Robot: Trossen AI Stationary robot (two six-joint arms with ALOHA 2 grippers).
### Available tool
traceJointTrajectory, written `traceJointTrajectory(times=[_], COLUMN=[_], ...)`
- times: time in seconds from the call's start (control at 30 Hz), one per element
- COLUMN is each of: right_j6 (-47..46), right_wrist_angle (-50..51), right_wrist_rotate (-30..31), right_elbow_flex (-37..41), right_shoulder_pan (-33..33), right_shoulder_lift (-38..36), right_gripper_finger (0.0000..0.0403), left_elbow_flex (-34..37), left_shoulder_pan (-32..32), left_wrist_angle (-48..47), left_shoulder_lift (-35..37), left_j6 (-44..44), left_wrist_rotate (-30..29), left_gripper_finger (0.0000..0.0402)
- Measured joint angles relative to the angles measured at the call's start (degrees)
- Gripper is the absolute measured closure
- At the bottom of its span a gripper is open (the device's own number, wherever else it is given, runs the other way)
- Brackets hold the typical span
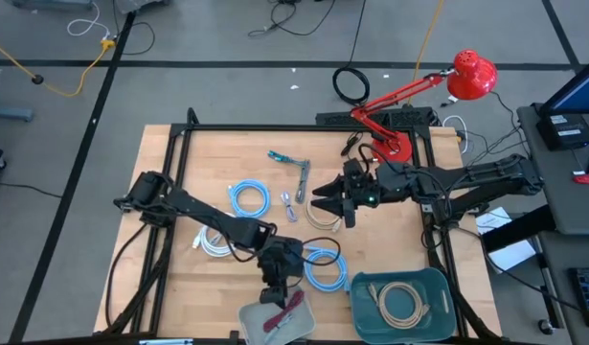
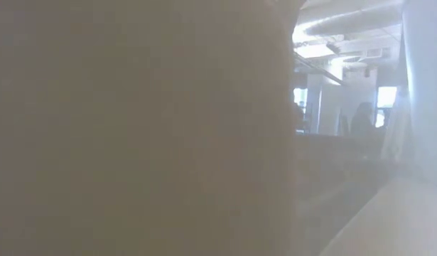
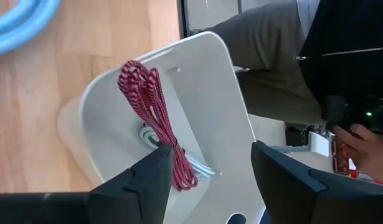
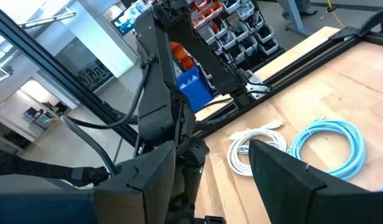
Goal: Pick & Place USB Port
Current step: Put the red patterned charger cable into the gray bin, then put the brown display cable into the blue bin
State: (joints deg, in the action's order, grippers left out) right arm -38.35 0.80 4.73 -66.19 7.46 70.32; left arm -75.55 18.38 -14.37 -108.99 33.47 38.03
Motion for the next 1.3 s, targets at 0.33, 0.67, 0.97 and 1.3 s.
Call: traceJointTrajectory(times=[0.33,0.67,0.97,1.3], right_j6=[0.2,-1.4,-13.0,-16.5], right_wrist_angle=[9.8,30.6,35.4,35.0], right_wrist_rotate=[0.0,1.1,1.1,-0.2], right_elbow_flex=[0.0,0.2,7.8,12.3], right_shoulder_pan=[0.0,1.6,-3.6,-10.5], right_shoulder_lift=[0.0,0.1,5.9,14.5], right_gripper_finger=[0.0206,0.0206,0.0206,0.0206], left_elbow_flex=[0.0,0.0,0.0,0.0], left_shoulder_pan=[-2.6,-7.2,-8.7,-7.9], left_wrist_angle=[-18.0,-21.8,-20.0,-16.4], left_shoulder_lift=[7.7,22.2,28.7,28.2], left_j6=[-3.0,3.1,7.7,5.6], left_wrist_rotate=[-10.5,-27.0,-42.8,-44.5], left_gripper_finger=[0.0221,0.0249,0.0259,0.0261])
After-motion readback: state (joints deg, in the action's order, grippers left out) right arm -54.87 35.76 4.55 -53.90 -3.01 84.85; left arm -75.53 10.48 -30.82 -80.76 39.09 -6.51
